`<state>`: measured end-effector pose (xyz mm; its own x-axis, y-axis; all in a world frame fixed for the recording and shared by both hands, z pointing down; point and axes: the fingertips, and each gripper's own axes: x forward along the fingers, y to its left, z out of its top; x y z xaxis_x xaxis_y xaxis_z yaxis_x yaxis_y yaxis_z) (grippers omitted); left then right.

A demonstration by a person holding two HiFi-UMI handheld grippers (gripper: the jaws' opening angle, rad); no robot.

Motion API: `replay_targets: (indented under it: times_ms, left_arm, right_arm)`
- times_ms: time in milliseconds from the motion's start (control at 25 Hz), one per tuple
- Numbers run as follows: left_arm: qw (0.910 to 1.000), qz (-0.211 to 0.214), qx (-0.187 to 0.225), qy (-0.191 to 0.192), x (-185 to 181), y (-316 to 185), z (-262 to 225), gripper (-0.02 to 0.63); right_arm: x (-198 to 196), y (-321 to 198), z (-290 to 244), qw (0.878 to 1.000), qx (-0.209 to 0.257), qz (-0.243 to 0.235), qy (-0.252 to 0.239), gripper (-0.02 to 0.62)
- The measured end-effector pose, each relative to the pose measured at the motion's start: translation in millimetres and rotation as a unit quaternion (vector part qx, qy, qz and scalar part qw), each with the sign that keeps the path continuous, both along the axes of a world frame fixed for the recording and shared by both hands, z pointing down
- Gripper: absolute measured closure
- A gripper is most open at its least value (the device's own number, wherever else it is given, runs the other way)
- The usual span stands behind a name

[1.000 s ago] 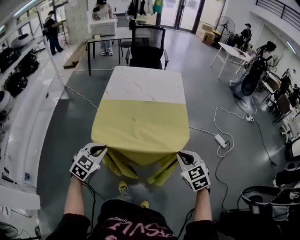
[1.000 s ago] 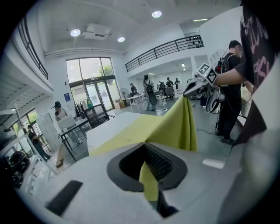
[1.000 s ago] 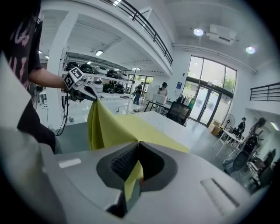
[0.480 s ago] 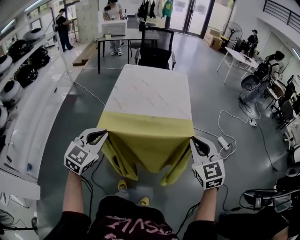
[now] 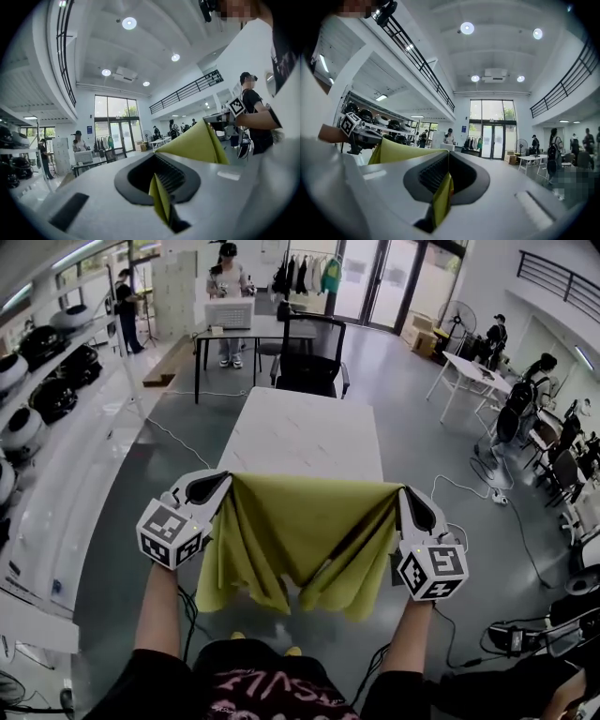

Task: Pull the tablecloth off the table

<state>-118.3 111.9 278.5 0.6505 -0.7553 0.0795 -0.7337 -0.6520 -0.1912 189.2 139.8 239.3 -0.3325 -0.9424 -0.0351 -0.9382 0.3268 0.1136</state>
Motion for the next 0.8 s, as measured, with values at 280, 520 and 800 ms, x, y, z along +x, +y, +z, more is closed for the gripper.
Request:
replay_targets:
  times_ms: [280, 520, 800]
  left_arm:
    - [0.9947, -0.034, -0.053, 0.082, -21, -17, 33, 0.598]
    - [0.9869, -0.058, -0.074, 0.132, -26, -31, 50, 0.598]
    - [0.9847, -0.063, -0.075, 0.144, -27, -44, 55, 0.598]
  right_arm:
    - [-17, -1, 54, 0.998, -0.047, 0.04, -0.016, 0.575]
    - [-21, -7, 78, 0.994, -0.054, 0.074, -0.062, 0.574]
    - [-21, -22, 85, 0.992, -0.06, 0.089, -0.068, 0.574]
